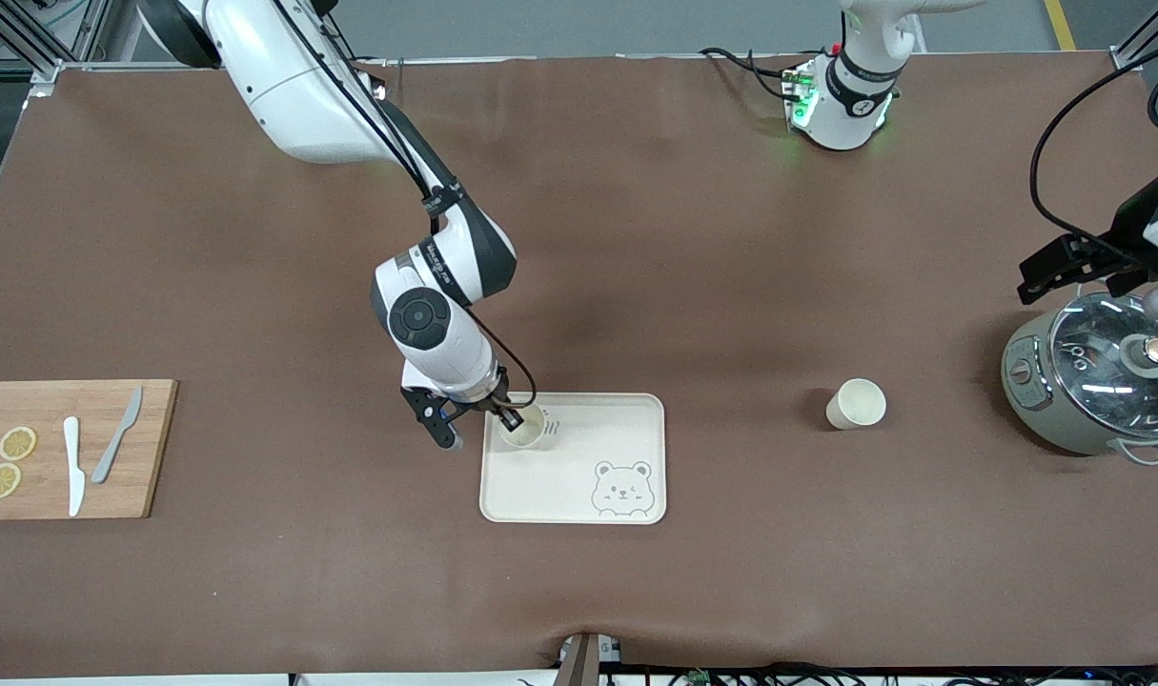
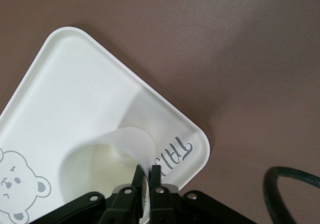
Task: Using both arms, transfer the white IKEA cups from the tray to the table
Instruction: 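Lift the cup with the right gripper and carry it toward the cutting board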
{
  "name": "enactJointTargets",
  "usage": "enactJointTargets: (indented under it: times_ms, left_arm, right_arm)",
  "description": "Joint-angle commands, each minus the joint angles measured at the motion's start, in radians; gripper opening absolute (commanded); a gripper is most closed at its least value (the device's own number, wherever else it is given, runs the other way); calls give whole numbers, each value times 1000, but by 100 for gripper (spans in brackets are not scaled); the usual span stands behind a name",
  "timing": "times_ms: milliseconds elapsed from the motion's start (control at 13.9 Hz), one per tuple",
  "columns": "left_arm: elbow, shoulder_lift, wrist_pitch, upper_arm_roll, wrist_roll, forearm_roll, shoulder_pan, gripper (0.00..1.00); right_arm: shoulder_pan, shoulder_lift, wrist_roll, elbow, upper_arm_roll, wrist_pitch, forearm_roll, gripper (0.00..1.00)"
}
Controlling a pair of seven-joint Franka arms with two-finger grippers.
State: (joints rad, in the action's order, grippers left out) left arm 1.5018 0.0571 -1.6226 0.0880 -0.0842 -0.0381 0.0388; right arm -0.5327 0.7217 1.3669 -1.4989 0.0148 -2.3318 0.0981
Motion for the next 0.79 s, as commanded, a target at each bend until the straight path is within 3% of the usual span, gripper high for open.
enactJointTargets:
  times_ms: [0,287,717]
  left_arm:
    - [15,-45,32,3,64,4,6,100]
    - [37,-92,64,7,66,27,3,100]
    - [81,-146,41,12,64,35,4,100]
  right_arm:
    - [7,-57,14,9,1,119,-15,0]
    - [60,-203,-104,-9,2,333,-6,0]
    - [189,-416,-498,-318,1,315,-11,0]
